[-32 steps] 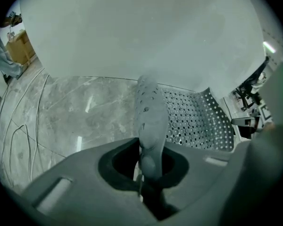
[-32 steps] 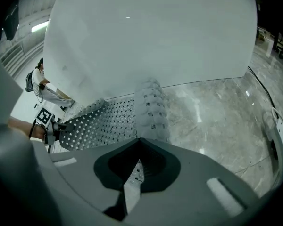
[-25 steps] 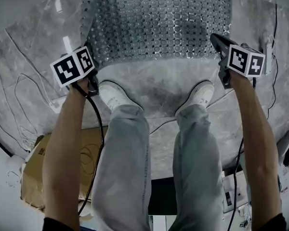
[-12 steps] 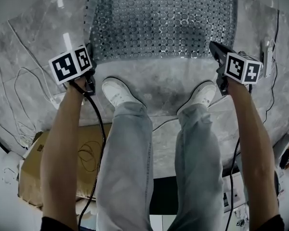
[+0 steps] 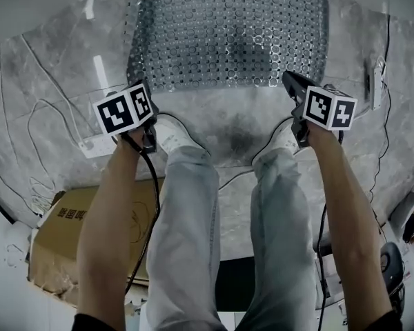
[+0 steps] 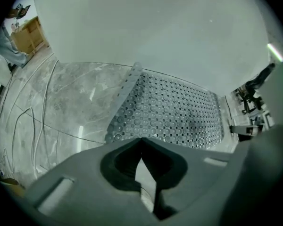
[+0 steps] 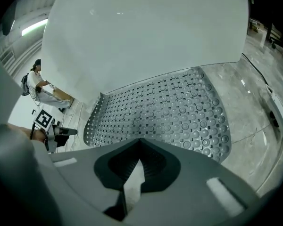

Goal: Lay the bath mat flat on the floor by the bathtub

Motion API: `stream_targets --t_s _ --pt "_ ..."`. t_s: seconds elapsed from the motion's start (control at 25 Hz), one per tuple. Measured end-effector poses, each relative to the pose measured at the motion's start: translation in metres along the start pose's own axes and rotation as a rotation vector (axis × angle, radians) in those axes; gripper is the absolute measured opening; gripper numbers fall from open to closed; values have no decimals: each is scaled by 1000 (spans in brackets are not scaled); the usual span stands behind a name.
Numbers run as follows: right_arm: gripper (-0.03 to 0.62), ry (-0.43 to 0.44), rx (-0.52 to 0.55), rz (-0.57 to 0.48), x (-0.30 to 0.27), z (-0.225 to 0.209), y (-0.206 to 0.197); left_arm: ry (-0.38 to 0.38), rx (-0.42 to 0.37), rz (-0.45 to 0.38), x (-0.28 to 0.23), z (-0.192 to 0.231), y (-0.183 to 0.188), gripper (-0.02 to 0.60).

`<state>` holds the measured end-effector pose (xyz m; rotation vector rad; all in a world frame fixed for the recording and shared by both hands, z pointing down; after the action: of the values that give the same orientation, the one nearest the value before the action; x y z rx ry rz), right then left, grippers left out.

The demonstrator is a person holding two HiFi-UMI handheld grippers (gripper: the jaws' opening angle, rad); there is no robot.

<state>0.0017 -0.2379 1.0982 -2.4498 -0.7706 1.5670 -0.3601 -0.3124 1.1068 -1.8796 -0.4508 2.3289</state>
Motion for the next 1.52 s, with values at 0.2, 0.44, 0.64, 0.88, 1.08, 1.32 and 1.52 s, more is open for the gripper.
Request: stream_targets --t_s 0.2,0.44,0.64,0.88,1.08,1.32,1.52 --pt "8 30 -11 27 17 24 -12 -38 60 -22 20 -33 -2 5" --pt "8 37 -116 5 54 44 -33 -65 74 12 53 -68 -27 5" --pt "8 49 -92 44 88 52 -48 -72 72 42 82 -88 -47 5" --pt "8 40 -82 79 129 57 -55 -121 67 8 122 -115 -49 6" --pt "8 36 -104 49 155 65 -44 -185 4 -58 154 -148 -24 5" --pt "8 56 -122 10 182 82 -15 -211 -145 -106 194 -174 16 6" --pt "8 82 -93 -26 201 99 13 -278 -281 -117 222 -206 37 6"
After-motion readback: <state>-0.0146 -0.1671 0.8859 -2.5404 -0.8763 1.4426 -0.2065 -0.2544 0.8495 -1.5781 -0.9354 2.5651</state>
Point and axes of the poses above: the fingertips, and each gripper's own axes: x backward along the fingers, z to its left, y out of its top, the point moved 3 cm from there along x, backward along the fingers, and after that the axes turned 10 degrees about -z, right-handed, at the moved point
